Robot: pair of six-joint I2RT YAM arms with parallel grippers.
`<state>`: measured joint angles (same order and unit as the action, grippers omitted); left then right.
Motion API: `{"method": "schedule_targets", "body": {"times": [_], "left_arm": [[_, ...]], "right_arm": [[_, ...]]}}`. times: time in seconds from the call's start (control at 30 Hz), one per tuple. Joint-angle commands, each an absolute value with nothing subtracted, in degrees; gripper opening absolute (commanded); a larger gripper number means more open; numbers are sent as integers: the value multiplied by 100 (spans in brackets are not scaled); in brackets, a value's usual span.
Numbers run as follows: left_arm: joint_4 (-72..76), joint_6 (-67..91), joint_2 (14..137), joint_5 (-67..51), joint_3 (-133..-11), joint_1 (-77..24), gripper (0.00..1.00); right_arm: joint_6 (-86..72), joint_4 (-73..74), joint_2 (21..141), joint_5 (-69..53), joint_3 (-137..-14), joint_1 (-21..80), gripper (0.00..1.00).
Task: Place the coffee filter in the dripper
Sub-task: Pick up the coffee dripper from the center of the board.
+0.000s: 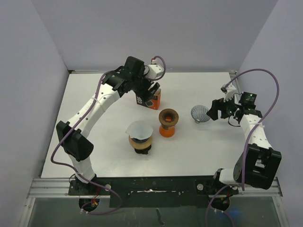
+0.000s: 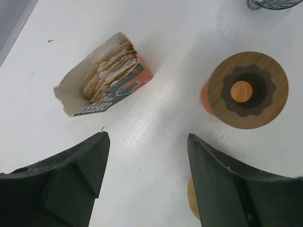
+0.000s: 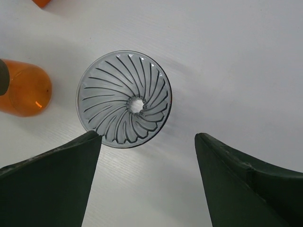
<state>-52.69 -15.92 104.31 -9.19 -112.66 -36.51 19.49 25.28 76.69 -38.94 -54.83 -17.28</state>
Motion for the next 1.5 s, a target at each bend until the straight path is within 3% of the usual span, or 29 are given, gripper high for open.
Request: {"method": "schedule_targets", "body": {"times": [0.0, 0.17, 0.53, 0.83, 1.0, 1.23, 1.47], "left_arm": [[-4329, -1526, 9934, -1189, -10861, -3354, 66], [-3849, -1369, 9778, -1365, -10564, -3105, 69], [-3211, -1616, 9344, -1181, -9832, -2874, 87], [-2917, -1820, 9053, -1167, -9346, -2874, 89], [-2932, -1869, 9083, -1099, -9379, -2869, 89], [-2944, -1880, 9139, -1145, -9411, -2869, 89], [-2935, -1864, 9158, -1150, -9417, -2874, 89]], "right_arm": [[1854, 2200, 7833, -3687, -5506, -1762, 81], [1622, 2077, 8087, -3534, -5555, -1762, 74], [1251, 2118, 8885, -2998, -6053, -1263, 57], [1102, 2351, 9500, -2772, -6554, -1089, 41], [1134, 2466, 9662, -2717, -6710, -963, 27], [1168, 2590, 9729, -2760, -6770, -923, 21], [1257, 2751, 9677, -2778, -6792, -923, 24]]}}
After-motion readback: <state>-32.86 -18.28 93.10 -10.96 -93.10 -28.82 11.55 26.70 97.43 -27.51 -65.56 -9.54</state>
